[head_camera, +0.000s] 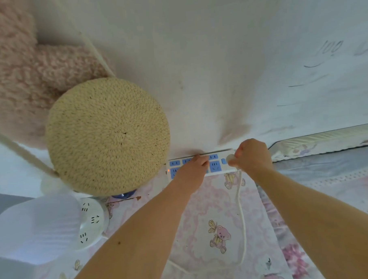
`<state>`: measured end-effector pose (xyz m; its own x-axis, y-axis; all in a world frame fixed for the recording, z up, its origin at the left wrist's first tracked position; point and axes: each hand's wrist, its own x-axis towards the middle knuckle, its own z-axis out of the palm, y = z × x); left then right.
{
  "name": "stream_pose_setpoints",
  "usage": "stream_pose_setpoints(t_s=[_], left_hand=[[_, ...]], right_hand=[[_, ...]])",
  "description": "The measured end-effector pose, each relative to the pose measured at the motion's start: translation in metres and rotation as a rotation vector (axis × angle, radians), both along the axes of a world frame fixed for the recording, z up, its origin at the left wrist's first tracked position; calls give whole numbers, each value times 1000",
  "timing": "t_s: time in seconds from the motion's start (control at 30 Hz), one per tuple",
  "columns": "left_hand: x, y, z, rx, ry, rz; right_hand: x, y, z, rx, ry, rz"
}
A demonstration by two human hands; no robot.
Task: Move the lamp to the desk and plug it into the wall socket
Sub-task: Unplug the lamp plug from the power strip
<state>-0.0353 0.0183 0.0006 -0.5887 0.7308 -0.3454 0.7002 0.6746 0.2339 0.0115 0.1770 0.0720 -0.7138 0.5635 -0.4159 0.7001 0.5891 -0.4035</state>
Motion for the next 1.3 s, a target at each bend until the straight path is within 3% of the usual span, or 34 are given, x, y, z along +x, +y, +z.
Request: stream_pose_setpoints(t_s=[0.2,0.5,0.8,1.1,1.3], left_hand=[[11,2,2,-105,23,4],[37,-23,16,-2,41,30],[73,-80,38,84,29,265],[101,-145,66,106,75,432],[113,-186,94,175,245,487]], right_hand=[[33,-17,-11,-20,125,4],[63,-38,-16,-182,177,-13],[79,-72,0,-429,224,-114],[89,-130,14,-370,173,201],[86,-173,36,-404,210,299]])
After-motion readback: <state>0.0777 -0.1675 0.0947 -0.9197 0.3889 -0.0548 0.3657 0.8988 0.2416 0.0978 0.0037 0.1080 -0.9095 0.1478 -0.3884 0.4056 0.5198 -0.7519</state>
